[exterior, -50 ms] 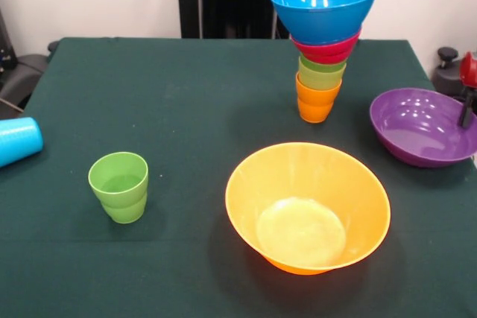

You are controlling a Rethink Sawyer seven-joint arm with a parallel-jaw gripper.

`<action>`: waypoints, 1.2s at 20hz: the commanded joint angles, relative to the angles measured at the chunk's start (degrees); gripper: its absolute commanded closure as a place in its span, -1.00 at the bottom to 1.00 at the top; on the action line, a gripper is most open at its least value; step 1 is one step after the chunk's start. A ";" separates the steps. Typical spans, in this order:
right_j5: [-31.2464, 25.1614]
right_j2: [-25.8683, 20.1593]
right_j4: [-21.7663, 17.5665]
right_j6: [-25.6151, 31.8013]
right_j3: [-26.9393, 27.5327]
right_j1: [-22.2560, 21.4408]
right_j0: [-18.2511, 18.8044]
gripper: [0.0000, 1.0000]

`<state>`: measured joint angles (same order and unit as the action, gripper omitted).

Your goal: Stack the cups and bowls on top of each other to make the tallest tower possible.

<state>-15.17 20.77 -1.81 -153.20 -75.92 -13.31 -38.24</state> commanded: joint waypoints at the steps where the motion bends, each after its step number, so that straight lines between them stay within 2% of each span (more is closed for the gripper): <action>1: -8.07 -4.12 -3.63 3.27 1.62 4.32 -0.45 1.00; 11: -8.51 -3.67 -4.04 3.28 1.89 4.45 -0.45 1.00; 18: -8.20 -5.60 -4.01 4.53 -0.26 1.03 0.89 1.00; 24: -9.84 -5.90 -3.48 4.89 0.10 -0.50 1.34 1.00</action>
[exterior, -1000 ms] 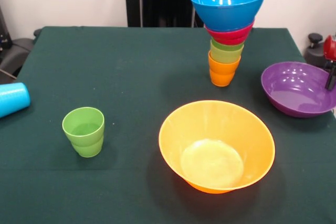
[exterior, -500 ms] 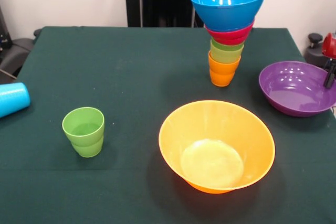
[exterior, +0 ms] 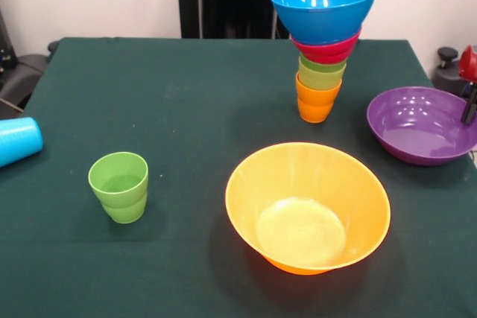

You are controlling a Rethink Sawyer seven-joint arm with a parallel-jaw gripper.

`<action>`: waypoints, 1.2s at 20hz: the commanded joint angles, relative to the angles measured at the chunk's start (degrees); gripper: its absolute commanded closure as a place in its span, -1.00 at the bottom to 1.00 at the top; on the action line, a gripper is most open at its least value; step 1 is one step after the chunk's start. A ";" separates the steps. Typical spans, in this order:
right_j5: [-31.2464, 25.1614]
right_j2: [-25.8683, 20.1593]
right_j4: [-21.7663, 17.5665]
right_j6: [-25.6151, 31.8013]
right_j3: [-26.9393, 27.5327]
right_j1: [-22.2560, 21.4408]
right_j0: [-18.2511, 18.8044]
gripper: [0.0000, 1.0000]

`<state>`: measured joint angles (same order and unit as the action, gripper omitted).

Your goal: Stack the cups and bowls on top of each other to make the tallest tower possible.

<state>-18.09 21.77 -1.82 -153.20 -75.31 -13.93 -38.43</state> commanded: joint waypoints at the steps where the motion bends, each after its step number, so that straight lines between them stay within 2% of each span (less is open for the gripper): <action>1: -7.44 -6.94 -3.36 4.98 -0.41 -0.15 1.59 1.00; 13: -11.91 -7.44 -2.83 5.41 -1.76 -4.10 1.84 1.00; 20: -18.45 -7.12 -2.74 6.60 -4.40 -10.44 1.72 1.00; 24: -19.59 -7.45 -3.04 7.21 -5.55 -12.60 2.59 1.00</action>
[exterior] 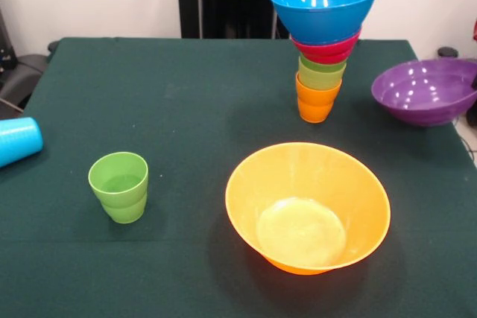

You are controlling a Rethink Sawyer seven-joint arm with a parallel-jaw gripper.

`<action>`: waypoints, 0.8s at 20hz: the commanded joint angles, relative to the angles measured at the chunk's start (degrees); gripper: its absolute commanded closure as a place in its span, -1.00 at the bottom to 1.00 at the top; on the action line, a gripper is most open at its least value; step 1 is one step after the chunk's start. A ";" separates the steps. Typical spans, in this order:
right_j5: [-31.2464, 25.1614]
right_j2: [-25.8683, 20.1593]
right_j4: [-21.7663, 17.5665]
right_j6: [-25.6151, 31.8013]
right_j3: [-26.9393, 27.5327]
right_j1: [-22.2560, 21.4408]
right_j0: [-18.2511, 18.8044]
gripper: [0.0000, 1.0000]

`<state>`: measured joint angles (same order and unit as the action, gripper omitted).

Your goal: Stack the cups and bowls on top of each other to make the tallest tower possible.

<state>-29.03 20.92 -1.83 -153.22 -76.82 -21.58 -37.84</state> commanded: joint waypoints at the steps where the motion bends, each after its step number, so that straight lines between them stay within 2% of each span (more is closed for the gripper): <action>1: -8.90 -6.55 -3.12 7.24 -4.19 -5.36 2.11 1.00; 8: -12.57 -6.75 -3.30 8.05 -4.46 -8.54 3.25 1.00; 16: -14.27 -8.31 -2.21 6.79 -4.25 -10.43 4.41 1.00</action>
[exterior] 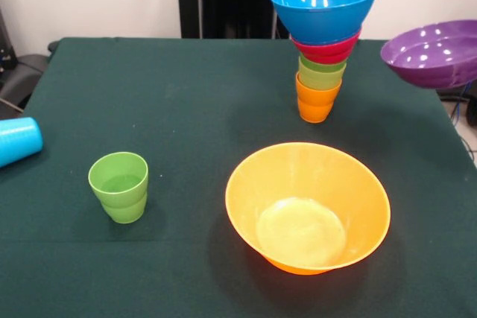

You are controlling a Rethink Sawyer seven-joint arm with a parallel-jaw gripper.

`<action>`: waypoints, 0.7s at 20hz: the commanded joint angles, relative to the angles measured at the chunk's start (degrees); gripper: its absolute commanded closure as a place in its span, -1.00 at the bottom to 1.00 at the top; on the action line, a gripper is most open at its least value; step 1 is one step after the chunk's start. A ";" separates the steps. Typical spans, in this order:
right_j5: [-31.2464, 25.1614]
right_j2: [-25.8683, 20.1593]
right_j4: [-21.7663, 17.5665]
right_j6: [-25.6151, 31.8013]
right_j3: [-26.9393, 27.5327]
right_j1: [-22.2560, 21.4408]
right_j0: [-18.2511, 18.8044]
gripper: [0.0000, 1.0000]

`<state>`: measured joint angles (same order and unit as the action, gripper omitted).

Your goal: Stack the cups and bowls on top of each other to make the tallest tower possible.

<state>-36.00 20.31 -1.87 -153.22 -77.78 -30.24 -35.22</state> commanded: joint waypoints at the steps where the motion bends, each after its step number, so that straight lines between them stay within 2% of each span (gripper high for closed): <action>1: -7.89 -7.82 -2.04 6.73 -3.07 -2.01 1.94 1.00; 14: -12.91 -8.09 -1.67 6.65 -2.02 -7.03 2.89 1.00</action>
<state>-41.67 19.02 -1.91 -153.22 -77.82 -34.79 -33.82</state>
